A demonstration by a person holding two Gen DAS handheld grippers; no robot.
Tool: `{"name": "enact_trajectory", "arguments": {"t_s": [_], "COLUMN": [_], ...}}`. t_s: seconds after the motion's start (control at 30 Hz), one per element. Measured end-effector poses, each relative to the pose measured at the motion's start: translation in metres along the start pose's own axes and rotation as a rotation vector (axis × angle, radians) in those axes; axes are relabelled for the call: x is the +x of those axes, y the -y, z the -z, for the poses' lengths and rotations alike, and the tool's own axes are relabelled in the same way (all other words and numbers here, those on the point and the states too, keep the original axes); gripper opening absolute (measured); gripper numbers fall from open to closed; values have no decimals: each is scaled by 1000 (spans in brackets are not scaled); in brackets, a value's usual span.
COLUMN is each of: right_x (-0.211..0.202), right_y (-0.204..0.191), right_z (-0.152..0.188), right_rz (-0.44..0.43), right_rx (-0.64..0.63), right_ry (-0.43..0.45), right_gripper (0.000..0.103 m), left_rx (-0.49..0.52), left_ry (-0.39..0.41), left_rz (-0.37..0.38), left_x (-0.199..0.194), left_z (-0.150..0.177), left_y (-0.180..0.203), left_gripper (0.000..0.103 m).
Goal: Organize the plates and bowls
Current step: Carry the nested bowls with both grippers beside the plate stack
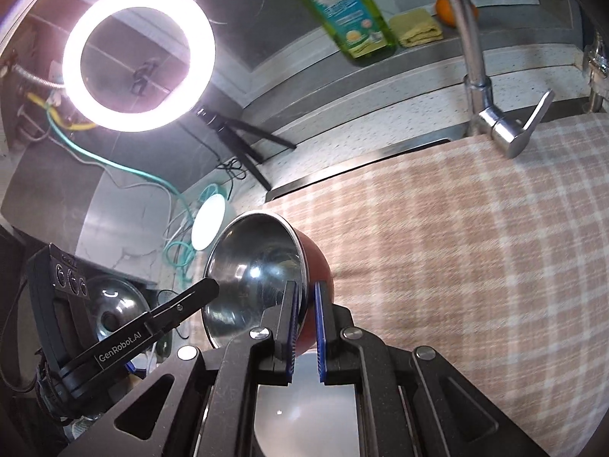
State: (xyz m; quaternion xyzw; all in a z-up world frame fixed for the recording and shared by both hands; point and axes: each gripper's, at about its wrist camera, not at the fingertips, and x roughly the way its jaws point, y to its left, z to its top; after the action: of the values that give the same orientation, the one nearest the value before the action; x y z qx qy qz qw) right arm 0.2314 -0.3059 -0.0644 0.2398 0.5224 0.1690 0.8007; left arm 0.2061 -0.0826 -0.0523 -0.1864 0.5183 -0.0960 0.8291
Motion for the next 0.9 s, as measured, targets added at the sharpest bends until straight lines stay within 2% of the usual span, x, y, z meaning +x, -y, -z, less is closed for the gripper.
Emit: {"name": "enact_trajectory", "arguments": {"t_s": [0.53,0.9], "right_x": [22,47], "right_y": [-70,-114], "right_z": [47,77], "right_rz": [-36,-68], "right_rx": [-85,-148], "right_ry": [-50,-109], "right_gripper": [8,8], "left_rx": [-62,-133], "left_ry": [77,96], "left_rz": [-41,-79], "left_x": [-57,-86], "left_z": [34,62], "left_y": [-62,-112], "left_gripper": [6,6]}}
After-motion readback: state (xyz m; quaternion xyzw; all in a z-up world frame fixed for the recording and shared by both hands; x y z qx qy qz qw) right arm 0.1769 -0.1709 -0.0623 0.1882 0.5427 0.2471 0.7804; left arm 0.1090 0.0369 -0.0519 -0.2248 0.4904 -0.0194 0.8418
